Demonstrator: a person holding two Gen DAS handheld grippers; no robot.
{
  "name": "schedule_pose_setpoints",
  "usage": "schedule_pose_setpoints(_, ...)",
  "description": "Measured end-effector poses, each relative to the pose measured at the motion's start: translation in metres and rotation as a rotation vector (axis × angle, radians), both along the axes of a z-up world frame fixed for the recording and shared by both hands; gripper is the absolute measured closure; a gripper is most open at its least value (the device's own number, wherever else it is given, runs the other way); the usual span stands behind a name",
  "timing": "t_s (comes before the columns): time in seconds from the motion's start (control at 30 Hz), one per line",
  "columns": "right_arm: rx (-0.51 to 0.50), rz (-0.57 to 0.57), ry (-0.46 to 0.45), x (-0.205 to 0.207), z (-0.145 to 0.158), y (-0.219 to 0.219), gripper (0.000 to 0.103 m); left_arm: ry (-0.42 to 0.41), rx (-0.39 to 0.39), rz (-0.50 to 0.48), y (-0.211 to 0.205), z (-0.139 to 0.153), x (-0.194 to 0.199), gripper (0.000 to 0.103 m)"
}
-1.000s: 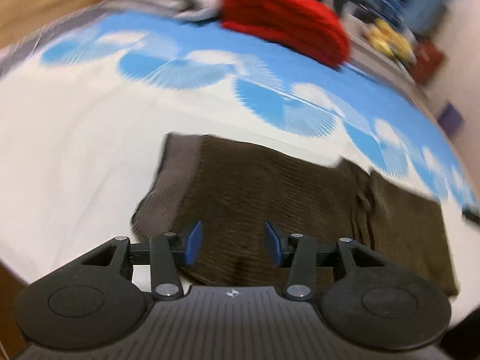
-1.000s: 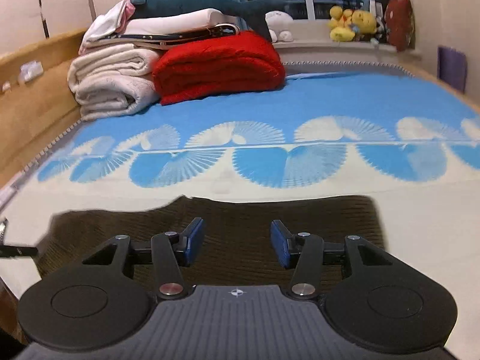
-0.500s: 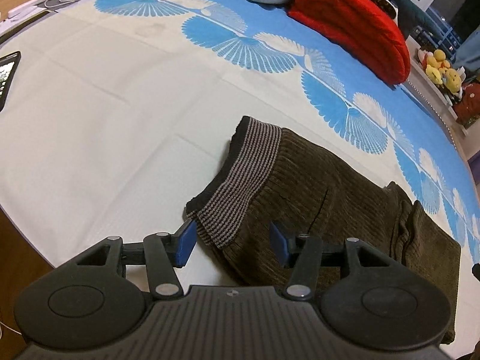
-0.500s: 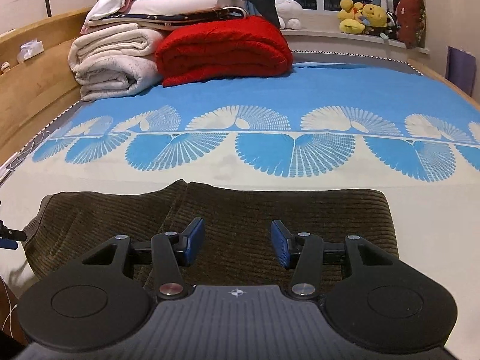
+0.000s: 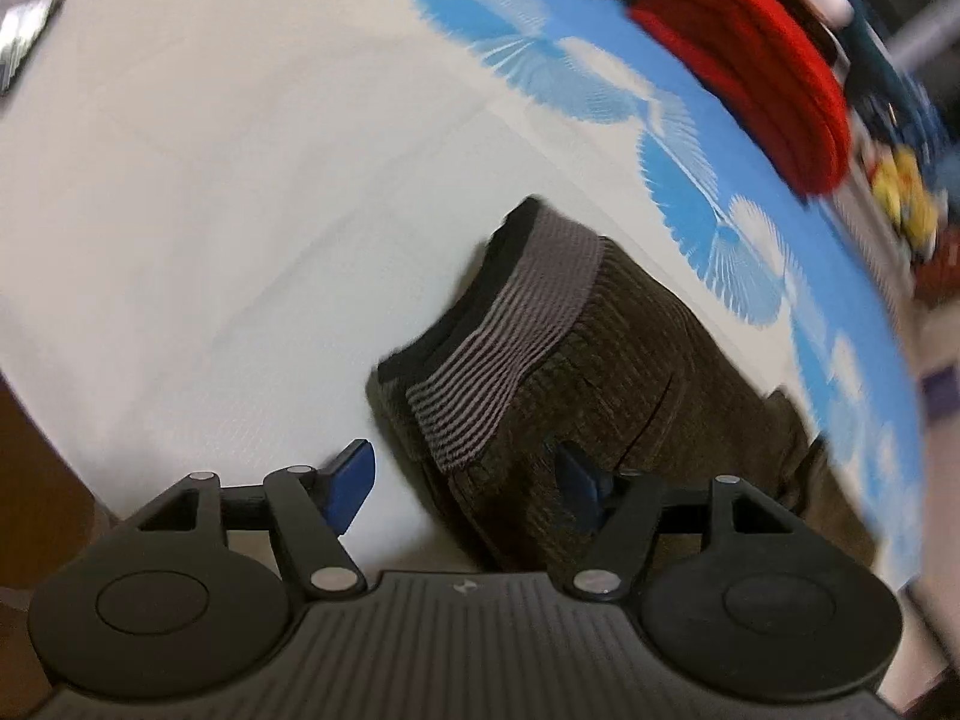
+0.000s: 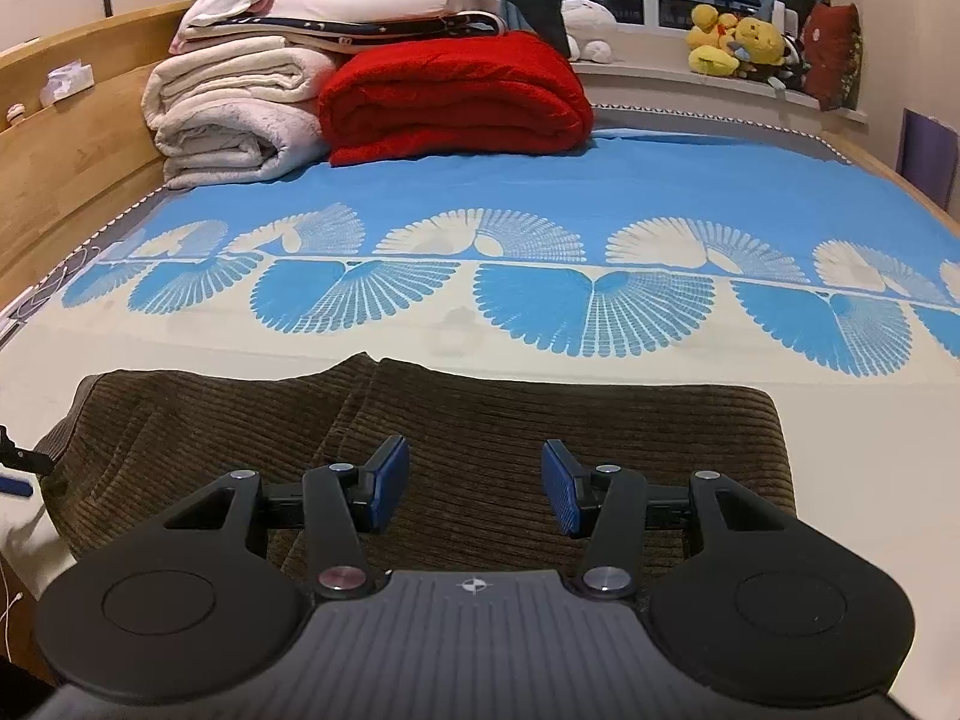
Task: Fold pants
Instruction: 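Grasp the grey waistband with the left tool and lift it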
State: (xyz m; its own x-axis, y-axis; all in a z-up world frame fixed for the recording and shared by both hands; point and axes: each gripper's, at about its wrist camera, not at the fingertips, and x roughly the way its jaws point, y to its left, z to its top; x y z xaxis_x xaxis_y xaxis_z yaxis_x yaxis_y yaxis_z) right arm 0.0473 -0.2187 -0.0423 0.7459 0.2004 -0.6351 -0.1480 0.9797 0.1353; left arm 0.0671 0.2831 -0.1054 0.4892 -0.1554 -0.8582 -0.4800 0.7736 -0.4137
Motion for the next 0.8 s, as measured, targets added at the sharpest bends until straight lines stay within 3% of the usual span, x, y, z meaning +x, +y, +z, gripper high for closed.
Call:
schedule_pose_setpoints(0.07,0.000,-0.017,0.015,0.001,-0.001,-0.003,0.052,0.026,-0.067,0.031,0.008,-0.008,0.003,0.032)
schedule_pose_setpoints(0.17,-0.037,-0.037,0.082,0.005,-0.010,-0.006,0.052,0.061,-0.091,0.046,0.011,-0.019,0.010,0.032)
schedule_pose_setpoints(0.37,-0.064,-0.081,0.215,0.005,-0.029,-0.021,0.052,0.039,-0.046,0.045,-0.003,-0.022,0.020,0.033)
schedule_pose_setpoints(0.43,-0.076,-0.108,0.228,0.002,-0.031,-0.029,0.052,0.050,-0.009,0.049,-0.012,-0.019,0.023,0.041)
schedule_pose_setpoints(0.5,-0.065,-0.140,0.243,0.000,-0.031,-0.040,0.052,0.061,0.024,0.089,-0.017,-0.010,0.024,0.064)
schedule_pose_setpoints(0.53,-0.051,-0.158,0.249,-0.001,-0.031,-0.046,0.052,0.055,0.033,0.116,-0.019,-0.003,0.023,0.068)
schedule_pose_setpoints(0.67,0.016,-0.221,0.249,-0.010,-0.026,-0.074,0.052,-0.118,0.206,0.034,-0.080,0.062,0.029,0.075)
schedule_pose_setpoints(0.8,0.052,-0.304,0.208,-0.023,-0.018,-0.108,0.052,-0.389,0.360,-0.241,-0.200,0.128,0.030,0.077)
